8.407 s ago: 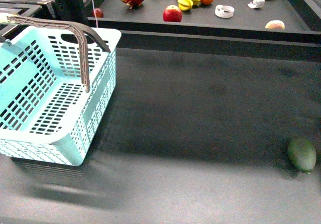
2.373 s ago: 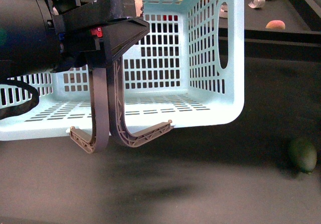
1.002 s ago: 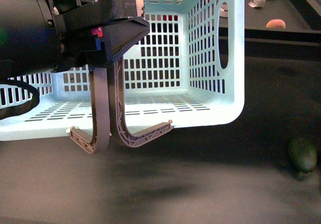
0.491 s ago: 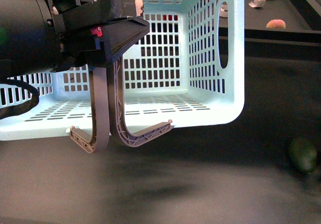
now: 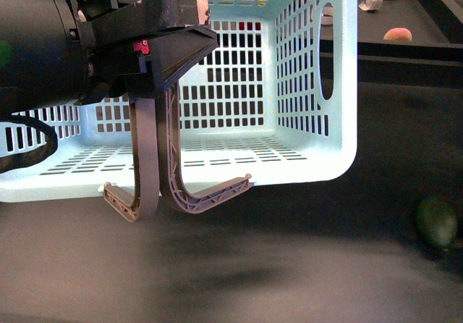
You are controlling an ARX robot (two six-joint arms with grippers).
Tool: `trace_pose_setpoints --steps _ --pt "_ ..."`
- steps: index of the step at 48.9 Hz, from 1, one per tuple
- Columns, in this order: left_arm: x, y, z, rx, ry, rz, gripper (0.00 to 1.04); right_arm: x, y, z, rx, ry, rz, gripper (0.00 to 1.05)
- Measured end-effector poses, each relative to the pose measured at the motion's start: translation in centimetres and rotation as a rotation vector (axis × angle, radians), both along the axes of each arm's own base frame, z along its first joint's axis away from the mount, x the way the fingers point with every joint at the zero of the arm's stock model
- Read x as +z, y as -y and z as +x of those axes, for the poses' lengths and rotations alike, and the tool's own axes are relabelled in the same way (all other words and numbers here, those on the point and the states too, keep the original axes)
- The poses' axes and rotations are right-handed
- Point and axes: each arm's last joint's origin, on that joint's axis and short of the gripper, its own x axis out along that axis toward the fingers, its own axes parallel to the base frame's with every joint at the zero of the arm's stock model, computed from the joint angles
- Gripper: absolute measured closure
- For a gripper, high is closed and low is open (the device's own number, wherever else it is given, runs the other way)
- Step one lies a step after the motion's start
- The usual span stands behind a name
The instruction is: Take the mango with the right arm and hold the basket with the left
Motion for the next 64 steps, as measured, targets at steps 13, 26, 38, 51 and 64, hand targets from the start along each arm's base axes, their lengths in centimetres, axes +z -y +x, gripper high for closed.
trace_pose_setpoints --steps 13,26,38,51,64 --pt "0.0 0.0 0.0 0.001 0.0 0.0 0.96 2.7 -1.3 -0.9 0.048 0.054 0.032 0.46" --pt "0.0 0.0 0.0 0.0 0.0 0.0 0.96 9.3 -3.6 -1.1 0.159 0.195 0.045 0.46" --pt "0.0 0.0 0.0 0.0 0.0 0.0 0.96 16.8 -8.3 -2.2 0.406 0.334 0.094 0.46" --pt "0.0 0.0 0.0 0.0 0.001 0.0 0.96 26.5 -15.8 -4.2 0.705 0.545 0.087 0.46" --pt "0.0 0.0 0.0 0.0 0.001 0.0 0.96 30.3 -24.6 -4.5 0.911 0.607 0.104 0.46"
